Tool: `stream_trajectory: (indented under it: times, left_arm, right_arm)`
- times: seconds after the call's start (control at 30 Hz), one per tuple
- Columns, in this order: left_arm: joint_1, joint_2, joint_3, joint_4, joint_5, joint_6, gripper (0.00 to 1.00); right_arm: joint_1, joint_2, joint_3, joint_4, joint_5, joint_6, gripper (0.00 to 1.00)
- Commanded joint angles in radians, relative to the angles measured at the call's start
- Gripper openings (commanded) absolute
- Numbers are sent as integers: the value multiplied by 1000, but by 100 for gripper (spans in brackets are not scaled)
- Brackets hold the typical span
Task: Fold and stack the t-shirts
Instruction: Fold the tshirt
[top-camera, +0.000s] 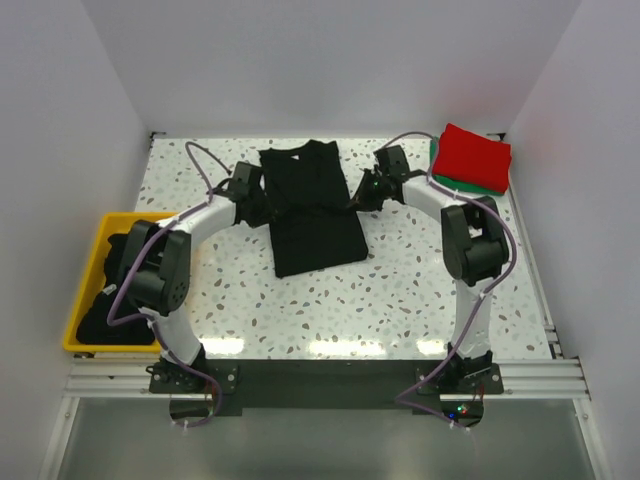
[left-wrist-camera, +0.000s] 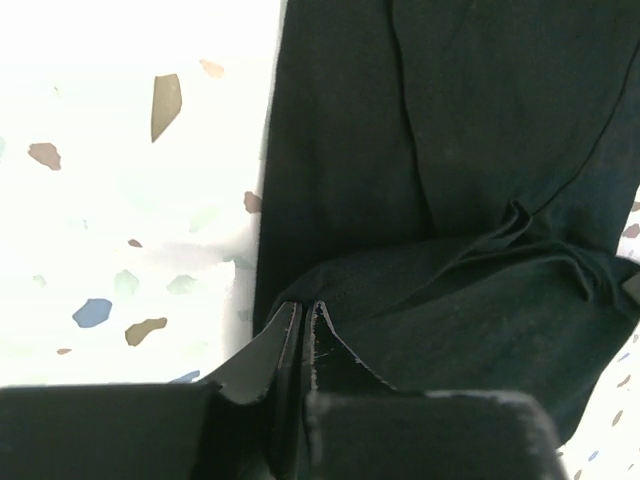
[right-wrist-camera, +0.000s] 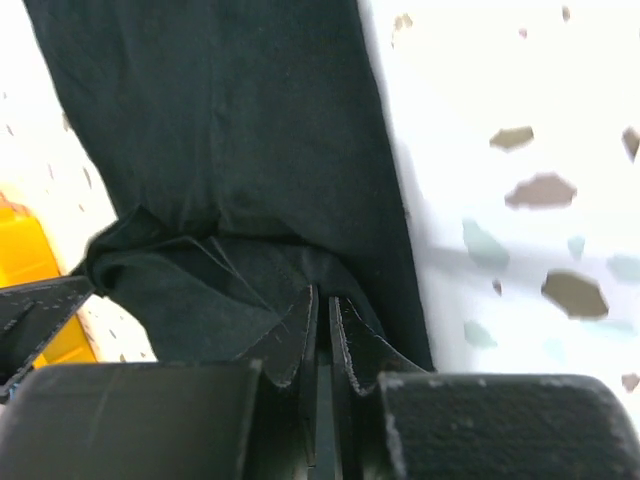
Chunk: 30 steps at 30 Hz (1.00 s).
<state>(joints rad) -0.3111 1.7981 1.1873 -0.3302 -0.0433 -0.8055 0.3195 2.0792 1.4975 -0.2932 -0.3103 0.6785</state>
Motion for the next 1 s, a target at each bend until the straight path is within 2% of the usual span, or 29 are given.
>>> stream_trajectory:
  times: [0.0,0.07,0.1,0.13,0.17,0.2,0.23,0.3,0.37,0.47,0.63,0.67,0.77,0.97]
  left_arm:
    - [27,-6,40,37,-1,37,7]
    - [35,-9,37,40,8,45,14]
    - [36,-16,37,43,10,46,25]
    - [41,-20,34,46,7,48,33]
    - [43,-35,32,48,5,48,48]
    - [47,-45,28,48,3,48,55]
    - [50,-55,28,51,2,49,59]
    - [50,-92,23,46,-10,52,62]
    - [49,-130,15,54,-15,55,62]
    - [27,-169,-8,97,0,52,60]
    - [-86,-106,55,114,5,63,43]
    - [-100,-71,67,118,19,62,36]
    - [-144,1,107,157,61,58,25]
    - [-201,95,58,247,120,19,15]
  right_arm:
    - [-20,2,95,6,-44,-36,9]
    - [-23,2,122,0,-47,-49,15]
    - [-23,2,133,-12,-52,-56,19]
    - [-26,4,159,-24,-50,-71,27]
    - [-26,4,167,-44,-41,-79,31]
    - [-26,-5,174,-52,-35,-85,35]
    - [-28,-11,176,-57,-30,-98,44]
    - [-26,-33,173,-69,-7,-112,48]
    - [-26,-74,139,-54,8,-122,54]
    - [-22,-111,109,-52,31,-135,58]
    - [15,-159,9,-35,54,-140,57]
    - [26,-178,-9,-29,60,-139,57]
    - [70,-235,-124,-6,86,-114,52]
    - [122,-297,-356,106,142,-89,47]
